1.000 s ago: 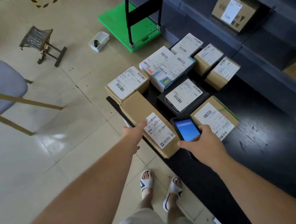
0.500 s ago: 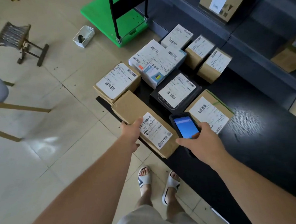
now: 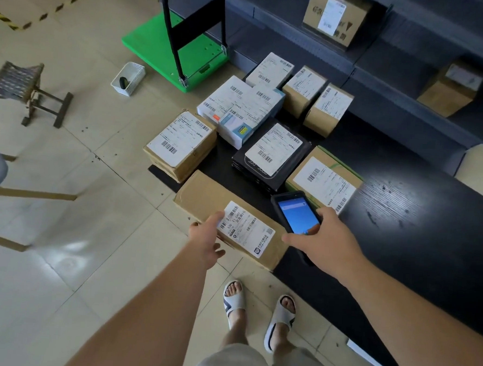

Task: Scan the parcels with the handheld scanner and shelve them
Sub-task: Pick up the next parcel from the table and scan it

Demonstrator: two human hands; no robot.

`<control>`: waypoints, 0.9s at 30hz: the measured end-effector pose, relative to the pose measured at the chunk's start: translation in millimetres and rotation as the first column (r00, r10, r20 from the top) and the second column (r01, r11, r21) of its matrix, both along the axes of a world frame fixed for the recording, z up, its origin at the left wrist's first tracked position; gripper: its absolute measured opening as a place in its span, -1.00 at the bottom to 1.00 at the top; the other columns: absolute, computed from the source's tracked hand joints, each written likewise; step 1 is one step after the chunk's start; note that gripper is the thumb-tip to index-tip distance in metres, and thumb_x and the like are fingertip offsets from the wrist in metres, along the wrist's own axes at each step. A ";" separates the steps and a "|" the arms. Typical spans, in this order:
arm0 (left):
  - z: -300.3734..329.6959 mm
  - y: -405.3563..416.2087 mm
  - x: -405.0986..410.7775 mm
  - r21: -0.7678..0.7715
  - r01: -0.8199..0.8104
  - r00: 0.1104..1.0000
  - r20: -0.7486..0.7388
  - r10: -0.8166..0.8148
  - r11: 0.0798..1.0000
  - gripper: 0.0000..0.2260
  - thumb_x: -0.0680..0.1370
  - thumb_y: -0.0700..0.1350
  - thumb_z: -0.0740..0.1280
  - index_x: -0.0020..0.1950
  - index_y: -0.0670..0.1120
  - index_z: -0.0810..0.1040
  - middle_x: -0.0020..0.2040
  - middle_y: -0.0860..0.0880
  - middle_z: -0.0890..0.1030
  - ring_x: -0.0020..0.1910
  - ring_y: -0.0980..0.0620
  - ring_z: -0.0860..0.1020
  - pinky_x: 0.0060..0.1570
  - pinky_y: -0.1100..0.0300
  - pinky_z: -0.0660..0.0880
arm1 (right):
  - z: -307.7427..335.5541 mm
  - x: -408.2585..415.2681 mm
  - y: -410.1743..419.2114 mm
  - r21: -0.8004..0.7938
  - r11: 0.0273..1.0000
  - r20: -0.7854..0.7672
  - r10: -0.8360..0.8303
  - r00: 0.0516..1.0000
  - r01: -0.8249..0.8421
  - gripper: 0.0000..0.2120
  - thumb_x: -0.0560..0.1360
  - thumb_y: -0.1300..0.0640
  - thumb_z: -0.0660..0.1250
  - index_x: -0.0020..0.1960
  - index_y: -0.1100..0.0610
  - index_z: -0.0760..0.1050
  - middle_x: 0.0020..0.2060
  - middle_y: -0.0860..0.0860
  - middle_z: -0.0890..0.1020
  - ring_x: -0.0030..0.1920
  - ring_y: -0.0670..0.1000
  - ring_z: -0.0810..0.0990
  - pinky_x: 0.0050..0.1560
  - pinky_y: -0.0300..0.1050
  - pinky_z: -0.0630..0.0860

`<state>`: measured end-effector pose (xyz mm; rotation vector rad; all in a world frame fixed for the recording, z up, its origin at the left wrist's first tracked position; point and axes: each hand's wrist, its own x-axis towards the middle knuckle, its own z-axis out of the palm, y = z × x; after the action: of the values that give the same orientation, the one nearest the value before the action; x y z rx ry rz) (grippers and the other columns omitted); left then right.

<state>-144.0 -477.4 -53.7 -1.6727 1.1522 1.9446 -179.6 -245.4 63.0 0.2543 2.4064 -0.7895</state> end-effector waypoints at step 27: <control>186.1 123.6 9.5 -0.441 -0.021 0.877 -0.439 -0.195 0.897 0.02 0.27 0.14 0.68 0.60 0.19 0.20 0.24 -0.02 0.64 0.15 -0.11 0.67 0.28 -0.22 0.57 | 140.8 61.5 159.8 0.033 0.962 -0.176 0.272 0.946 -0.270 -0.09 0.36 -0.28 0.58 0.51 -0.01 0.21 0.09 -0.04 0.54 0.04 -0.02 0.57 -0.01 -0.06 0.61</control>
<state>-134.5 -353.8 132.4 -1.3073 1.9372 2.2250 -118.1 -85.6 203.9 -0.1507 2.5400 -0.6994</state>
